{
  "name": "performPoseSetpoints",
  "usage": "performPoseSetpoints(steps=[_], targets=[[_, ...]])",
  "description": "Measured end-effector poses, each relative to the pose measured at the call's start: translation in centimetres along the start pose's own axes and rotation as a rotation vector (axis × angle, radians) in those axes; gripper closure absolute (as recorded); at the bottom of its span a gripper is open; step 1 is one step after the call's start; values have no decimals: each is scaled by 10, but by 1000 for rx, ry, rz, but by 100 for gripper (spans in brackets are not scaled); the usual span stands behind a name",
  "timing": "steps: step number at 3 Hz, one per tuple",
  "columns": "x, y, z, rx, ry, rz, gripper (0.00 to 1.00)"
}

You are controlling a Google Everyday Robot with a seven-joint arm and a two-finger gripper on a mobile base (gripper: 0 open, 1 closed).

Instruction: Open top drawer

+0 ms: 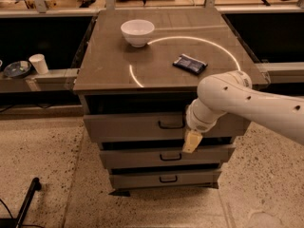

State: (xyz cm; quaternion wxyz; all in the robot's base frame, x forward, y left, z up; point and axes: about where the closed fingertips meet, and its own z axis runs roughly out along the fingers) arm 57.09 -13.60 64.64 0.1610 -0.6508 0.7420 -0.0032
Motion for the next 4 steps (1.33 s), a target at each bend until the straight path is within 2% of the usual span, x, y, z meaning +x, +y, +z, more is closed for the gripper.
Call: performPoseSetpoints(steps=[1, 2, 3, 4], targets=[[4, 16, -7, -18, 4, -10, 20], [16, 69, -22, -99, 37, -56, 22], [25, 102, -29, -161, 59, -78, 22], [24, 101, -31, -161, 59, -78, 21]])
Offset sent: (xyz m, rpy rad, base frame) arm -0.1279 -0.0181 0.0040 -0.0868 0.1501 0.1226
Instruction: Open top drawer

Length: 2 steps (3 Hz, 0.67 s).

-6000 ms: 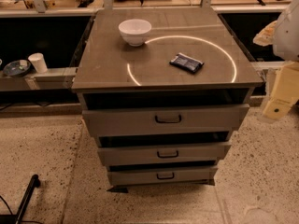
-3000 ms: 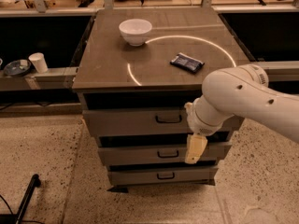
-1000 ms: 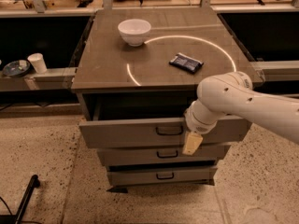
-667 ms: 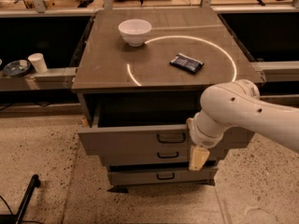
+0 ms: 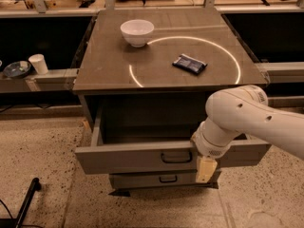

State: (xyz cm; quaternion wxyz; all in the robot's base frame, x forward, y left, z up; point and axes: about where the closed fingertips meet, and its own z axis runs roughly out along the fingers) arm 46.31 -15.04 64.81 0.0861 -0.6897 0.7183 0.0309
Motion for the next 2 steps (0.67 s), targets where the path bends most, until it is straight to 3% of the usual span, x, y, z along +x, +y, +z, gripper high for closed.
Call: performPoseSetpoints(steps=[1, 2], targets=[[12, 43, -9, -45, 9, 7, 21], [17, 63, -17, -64, 11, 13, 21]])
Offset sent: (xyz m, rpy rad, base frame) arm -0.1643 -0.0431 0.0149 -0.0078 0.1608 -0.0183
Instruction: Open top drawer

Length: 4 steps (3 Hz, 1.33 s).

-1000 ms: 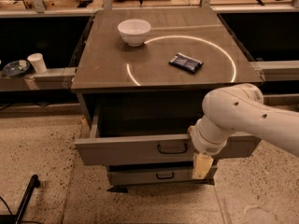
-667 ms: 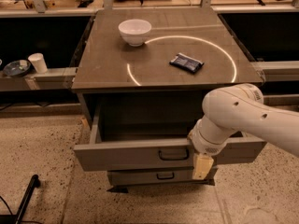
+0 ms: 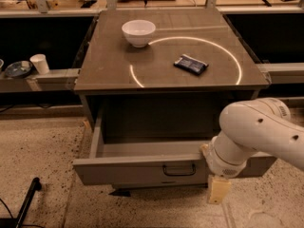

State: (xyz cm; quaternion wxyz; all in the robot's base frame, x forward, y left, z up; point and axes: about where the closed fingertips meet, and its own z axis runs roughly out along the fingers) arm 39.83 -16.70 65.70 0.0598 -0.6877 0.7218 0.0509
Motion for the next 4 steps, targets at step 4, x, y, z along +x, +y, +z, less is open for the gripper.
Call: performPoseSetpoints(steps=[4], targets=[[29, -11, -79, 90, -352, 164, 0]])
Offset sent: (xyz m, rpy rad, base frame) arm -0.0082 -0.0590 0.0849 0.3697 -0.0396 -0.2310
